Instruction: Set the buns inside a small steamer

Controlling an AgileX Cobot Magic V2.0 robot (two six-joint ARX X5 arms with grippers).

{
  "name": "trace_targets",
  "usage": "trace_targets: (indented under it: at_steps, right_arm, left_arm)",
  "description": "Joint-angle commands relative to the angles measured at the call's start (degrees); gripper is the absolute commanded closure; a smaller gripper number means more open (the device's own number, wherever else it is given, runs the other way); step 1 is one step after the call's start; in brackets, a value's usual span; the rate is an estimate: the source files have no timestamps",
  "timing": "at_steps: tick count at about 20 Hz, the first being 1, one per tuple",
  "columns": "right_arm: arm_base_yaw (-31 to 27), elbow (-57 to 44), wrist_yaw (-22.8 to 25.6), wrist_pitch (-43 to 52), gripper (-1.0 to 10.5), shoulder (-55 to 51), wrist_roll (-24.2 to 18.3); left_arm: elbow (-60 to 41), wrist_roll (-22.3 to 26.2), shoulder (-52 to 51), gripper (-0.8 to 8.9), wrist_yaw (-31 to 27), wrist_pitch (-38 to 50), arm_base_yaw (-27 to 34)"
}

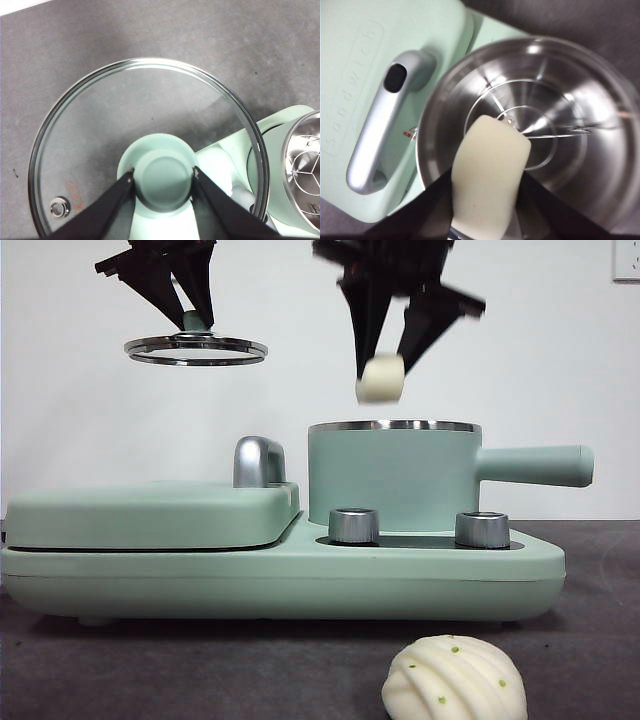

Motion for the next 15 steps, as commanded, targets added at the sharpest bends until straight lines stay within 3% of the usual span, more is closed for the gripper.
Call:
trace_targets:
  at_steps: [1, 5, 10, 13, 15]
  right_arm:
    - [0.02, 1.51, -1.9, 0.24, 7.8, 3.87, -2.12]
    - [-0.15, 1.51, -1.68, 1.38, 7.7, 8.0, -2.89]
    - [-0.09, 1.51, -0.31, 1.68, 6.8, 9.73, -3.34]
    - [-0.11, 1.51, -0.35, 1.84, 5.4, 9.73, -3.37]
    - [-0.11, 1.75, -0.39, 2.01, 5.4, 9.44, -4.0]
  left_arm:
    - [2.05, -0.2, -0.11, 6.99, 0.13, 1.2, -0.2]
    - [2.05, -0.2, -0.11, 6.99, 0.13, 1.11, -0.2]
    - [2.05, -0.2, -0.11, 6.99, 0.15, 1.14, -0.2]
    - [2.05, -0.2, -0.11, 6.99, 0.15, 1.14, -0.2]
    - [2.05, -0.2, -0.11, 6.99, 0.13, 1.11, -0.2]
